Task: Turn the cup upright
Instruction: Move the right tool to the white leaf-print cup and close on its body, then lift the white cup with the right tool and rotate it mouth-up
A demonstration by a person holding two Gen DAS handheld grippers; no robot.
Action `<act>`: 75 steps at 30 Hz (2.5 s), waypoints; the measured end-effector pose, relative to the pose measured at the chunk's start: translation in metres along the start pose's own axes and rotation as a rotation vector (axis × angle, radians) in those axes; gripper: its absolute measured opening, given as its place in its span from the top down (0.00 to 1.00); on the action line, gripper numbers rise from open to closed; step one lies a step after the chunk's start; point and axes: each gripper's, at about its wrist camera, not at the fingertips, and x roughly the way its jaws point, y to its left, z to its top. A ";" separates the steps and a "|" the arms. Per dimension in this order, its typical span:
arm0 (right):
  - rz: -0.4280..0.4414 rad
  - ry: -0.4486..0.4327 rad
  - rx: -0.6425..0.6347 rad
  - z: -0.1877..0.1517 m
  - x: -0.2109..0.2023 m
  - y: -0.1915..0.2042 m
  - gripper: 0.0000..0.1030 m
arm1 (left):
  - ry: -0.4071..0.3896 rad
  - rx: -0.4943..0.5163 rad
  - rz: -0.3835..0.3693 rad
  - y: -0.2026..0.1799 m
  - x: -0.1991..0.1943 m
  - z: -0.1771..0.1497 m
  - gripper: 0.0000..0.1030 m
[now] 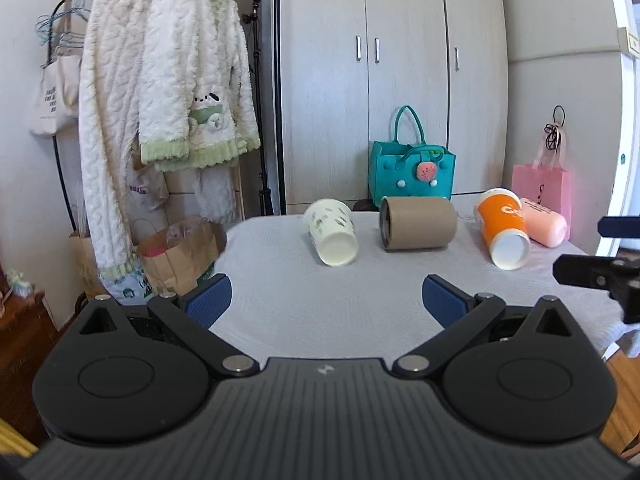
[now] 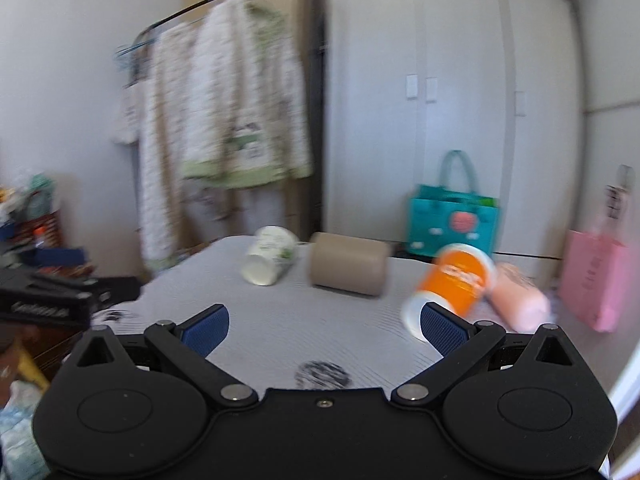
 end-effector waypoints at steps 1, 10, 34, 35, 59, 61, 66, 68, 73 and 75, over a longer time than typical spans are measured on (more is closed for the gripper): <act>0.036 0.012 -0.008 0.008 0.005 0.002 0.00 | 0.011 0.005 -0.004 0.006 0.005 0.007 0.00; 0.262 0.144 -0.041 0.057 0.067 0.023 0.00 | 0.081 0.030 -0.030 0.047 0.064 0.058 0.00; 0.092 0.266 -0.181 0.059 0.262 0.083 0.21 | 0.255 -0.249 -0.301 0.108 0.223 0.058 0.03; 0.093 0.269 -0.178 0.058 0.265 0.083 0.23 | 0.255 -0.261 -0.304 0.110 0.224 0.055 0.03; 0.064 0.220 -0.288 0.051 0.258 0.101 0.40 | 0.273 -0.320 -0.316 0.112 0.210 0.043 0.04; 0.073 0.208 -0.282 0.050 0.248 0.101 0.40 | 0.260 -0.314 -0.297 0.110 0.202 0.042 0.04; 0.099 0.201 -0.283 0.044 0.225 0.097 0.41 | 0.296 -0.321 -0.326 0.104 0.189 0.038 0.04; 0.103 0.201 -0.287 0.041 0.215 0.094 0.42 | 0.297 -0.308 -0.338 0.098 0.183 0.037 0.04; 0.095 0.206 -0.262 0.037 0.192 0.081 0.42 | 0.316 -0.292 -0.384 0.082 0.171 0.037 0.04; 0.079 0.198 -0.261 0.035 0.182 0.077 0.42 | 0.324 -0.284 -0.397 0.076 0.166 0.037 0.04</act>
